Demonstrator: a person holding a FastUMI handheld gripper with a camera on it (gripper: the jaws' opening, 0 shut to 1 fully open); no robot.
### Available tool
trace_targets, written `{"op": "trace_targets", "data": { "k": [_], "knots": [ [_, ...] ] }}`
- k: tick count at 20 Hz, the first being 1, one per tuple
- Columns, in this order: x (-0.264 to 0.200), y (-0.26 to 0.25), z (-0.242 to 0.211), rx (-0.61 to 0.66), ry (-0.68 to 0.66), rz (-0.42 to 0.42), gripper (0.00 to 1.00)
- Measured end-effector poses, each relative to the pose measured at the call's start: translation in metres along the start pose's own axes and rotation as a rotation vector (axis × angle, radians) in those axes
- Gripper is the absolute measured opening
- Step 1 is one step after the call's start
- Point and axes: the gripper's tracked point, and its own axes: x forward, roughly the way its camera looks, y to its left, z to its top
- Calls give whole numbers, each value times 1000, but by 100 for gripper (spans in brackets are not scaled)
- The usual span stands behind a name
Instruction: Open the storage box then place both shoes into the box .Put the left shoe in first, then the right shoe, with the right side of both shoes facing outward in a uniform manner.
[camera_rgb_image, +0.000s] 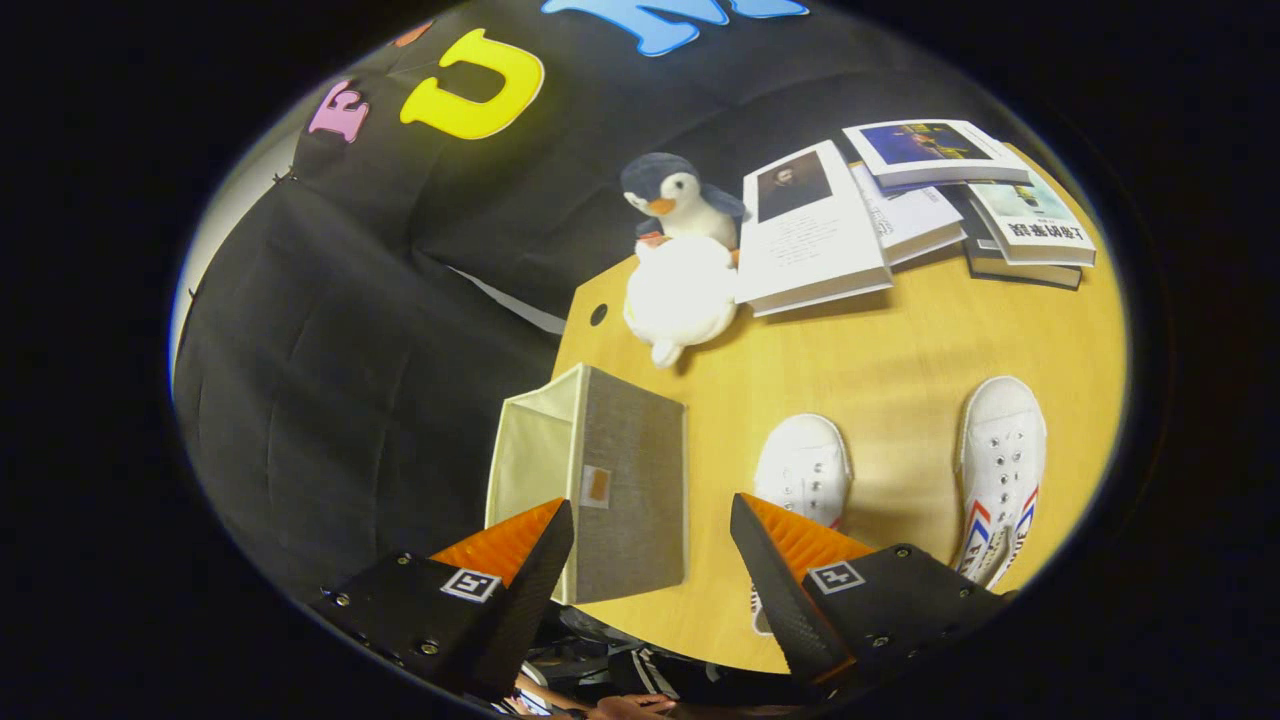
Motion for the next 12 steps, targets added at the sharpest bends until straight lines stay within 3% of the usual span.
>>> {"op": "trace_targets", "data": {
  "k": [3, 12],
  "knots": [
    [-1, -41, -14, -15, 32, -108, 95],
    [28, -107, -76, -125, 261, -300, 92]
  ]
}}
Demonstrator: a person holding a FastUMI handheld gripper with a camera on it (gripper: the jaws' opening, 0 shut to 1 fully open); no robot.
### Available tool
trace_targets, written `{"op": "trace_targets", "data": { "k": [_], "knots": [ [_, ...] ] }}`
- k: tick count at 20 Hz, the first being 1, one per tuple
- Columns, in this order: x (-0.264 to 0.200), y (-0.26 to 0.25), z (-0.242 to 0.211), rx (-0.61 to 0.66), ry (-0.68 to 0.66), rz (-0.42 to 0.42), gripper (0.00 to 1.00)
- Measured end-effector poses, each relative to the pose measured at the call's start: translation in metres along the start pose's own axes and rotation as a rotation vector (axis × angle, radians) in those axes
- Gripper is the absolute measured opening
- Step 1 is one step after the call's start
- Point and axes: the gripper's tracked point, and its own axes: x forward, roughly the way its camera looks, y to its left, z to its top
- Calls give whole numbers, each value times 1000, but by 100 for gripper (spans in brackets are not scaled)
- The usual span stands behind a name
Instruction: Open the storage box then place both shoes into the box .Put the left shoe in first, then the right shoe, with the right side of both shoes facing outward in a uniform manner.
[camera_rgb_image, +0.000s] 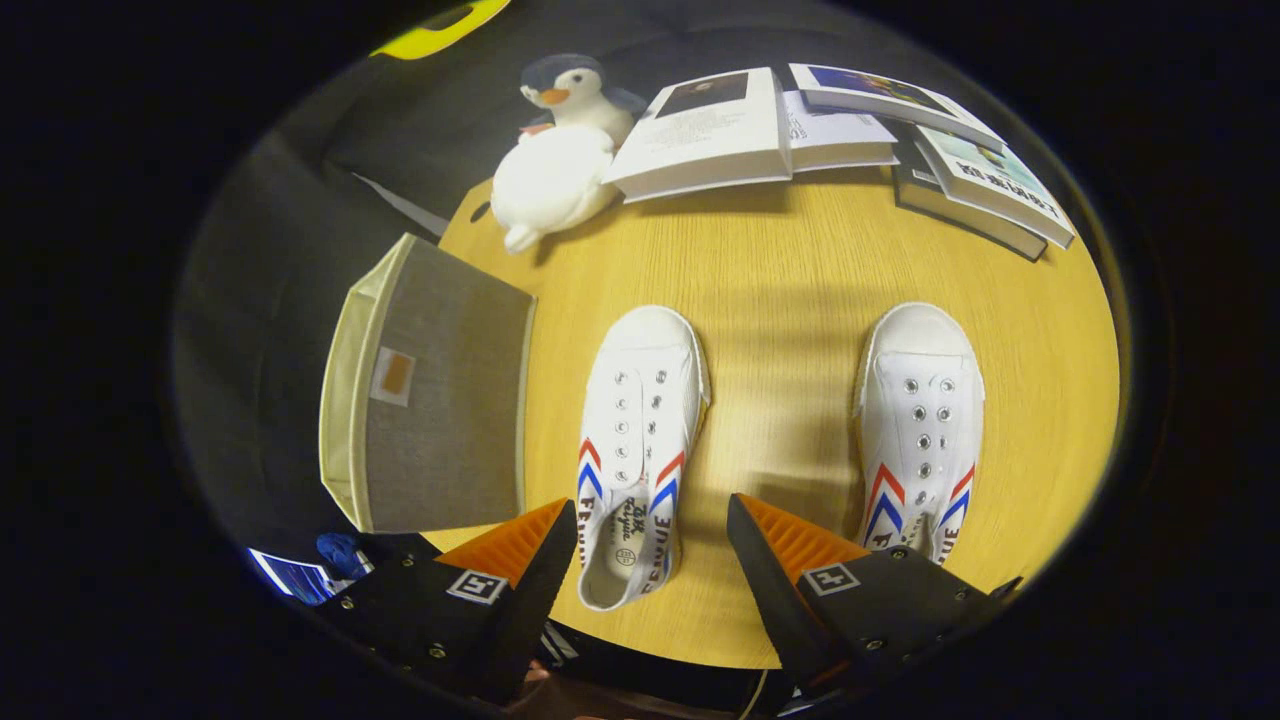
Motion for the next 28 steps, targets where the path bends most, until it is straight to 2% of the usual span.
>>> {"op": "trace_targets", "data": {
  "k": [6, 9, 10, 12, 13, 14, 15, 20, 28],
  "knots": [
    [35, -13, -3, -104, 61, -109, 90],
    [52, -16, -2, -150, 79, -145, 76],
    [60, -3, -4, -151, 81, -87, 76],
    [56, -5, -4, -164, 88, -99, 31],
    [42, -3, 6, -110, 79, -84, 23],
    [63, -4, -10, -39, 88, -63, 14],
    [59, -5, -8, 11, 108, -42, 4],
    [31, 11, -1, 135, 157, 41, 4],
    [-49, 48, 21, 19, 104, 7, 4]
  ]
}}
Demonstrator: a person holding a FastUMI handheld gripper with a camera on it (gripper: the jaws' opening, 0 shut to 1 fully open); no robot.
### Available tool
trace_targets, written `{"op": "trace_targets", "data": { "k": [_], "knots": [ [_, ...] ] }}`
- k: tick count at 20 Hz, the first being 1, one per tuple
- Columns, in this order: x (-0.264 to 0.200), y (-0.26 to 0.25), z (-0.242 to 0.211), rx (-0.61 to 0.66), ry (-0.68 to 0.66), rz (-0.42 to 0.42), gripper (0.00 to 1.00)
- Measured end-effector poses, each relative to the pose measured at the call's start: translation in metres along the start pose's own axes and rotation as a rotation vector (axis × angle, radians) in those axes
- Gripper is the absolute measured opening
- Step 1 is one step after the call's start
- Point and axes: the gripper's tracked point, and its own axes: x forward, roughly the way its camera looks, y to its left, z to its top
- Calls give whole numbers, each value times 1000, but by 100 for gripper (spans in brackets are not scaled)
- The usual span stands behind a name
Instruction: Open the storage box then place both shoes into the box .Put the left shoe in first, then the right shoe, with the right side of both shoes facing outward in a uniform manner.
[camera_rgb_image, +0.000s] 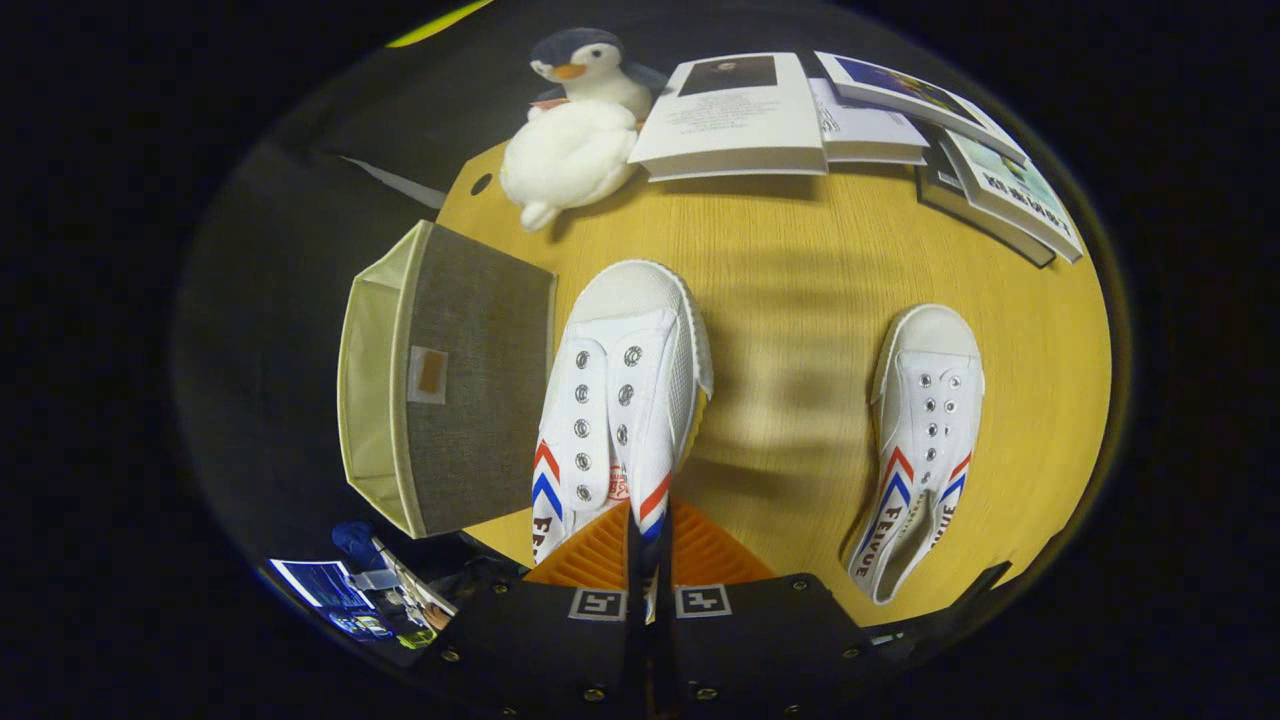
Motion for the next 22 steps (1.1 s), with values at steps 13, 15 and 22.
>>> {"op": "trace_targets", "data": {
  "k": [13, 15, 22],
  "knots": [
    [-60, 144, 43, -174, -38, 118, 3],
    [-51, 167, 50, -199, -25, 124, 3],
    [13, 223, 50, -251, 54, 92, 4]
  ]
}}
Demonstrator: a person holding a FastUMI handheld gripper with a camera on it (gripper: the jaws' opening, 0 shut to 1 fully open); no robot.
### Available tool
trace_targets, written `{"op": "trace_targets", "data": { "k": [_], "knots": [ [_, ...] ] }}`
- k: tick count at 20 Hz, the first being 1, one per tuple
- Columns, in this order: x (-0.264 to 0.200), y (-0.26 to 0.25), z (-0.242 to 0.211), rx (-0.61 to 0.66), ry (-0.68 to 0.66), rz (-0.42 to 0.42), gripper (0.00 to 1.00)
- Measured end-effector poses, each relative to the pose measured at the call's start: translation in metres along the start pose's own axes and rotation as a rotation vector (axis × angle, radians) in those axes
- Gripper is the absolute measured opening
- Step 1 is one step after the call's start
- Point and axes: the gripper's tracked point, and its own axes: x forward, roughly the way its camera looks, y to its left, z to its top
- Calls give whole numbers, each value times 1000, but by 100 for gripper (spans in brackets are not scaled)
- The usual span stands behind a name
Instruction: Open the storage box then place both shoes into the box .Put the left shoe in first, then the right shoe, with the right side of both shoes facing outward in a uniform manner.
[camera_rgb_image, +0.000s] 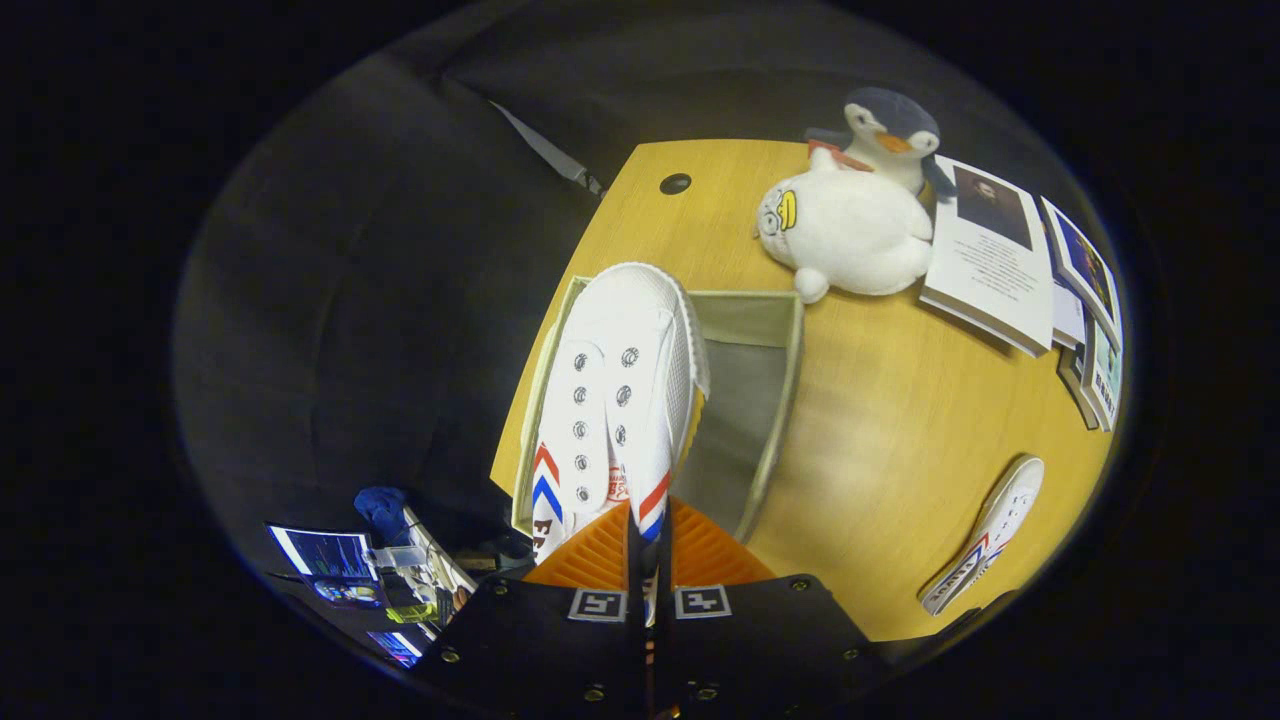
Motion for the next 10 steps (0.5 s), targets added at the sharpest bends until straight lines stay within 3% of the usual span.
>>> {"op": "trace_targets", "data": {
  "k": [10],
  "knots": [
    [44, 15, 12, -55, 41, -67, 3]
  ]
}}
